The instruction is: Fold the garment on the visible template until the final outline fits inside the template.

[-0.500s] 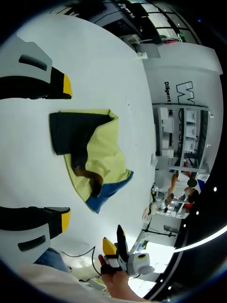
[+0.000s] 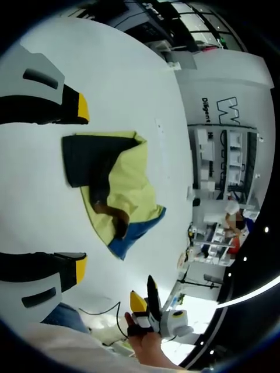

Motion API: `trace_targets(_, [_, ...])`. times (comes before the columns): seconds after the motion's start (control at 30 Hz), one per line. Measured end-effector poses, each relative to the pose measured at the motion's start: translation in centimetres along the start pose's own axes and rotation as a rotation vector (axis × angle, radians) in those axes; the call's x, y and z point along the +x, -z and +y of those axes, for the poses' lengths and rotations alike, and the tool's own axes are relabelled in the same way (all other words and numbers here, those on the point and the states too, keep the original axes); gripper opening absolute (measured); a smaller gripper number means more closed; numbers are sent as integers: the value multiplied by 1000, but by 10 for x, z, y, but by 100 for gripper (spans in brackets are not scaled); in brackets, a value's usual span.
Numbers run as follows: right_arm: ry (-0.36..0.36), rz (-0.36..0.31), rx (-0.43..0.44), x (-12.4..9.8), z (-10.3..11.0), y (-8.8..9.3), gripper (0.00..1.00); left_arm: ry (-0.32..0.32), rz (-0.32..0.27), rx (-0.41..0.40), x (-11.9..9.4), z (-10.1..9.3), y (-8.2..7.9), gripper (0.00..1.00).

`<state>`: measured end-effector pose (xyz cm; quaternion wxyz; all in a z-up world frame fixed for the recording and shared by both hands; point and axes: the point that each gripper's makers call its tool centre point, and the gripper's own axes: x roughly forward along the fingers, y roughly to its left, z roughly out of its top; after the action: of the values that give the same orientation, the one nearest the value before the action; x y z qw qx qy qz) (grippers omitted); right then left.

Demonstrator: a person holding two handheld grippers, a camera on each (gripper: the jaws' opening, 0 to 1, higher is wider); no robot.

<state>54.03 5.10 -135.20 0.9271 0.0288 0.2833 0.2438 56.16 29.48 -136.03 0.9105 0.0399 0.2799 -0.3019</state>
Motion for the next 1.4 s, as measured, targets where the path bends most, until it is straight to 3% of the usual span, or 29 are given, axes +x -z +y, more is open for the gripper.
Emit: trace_targets(1.4, [-12,14,-2,7,0,-1,87,25,13,-2,7,-2,1,87])
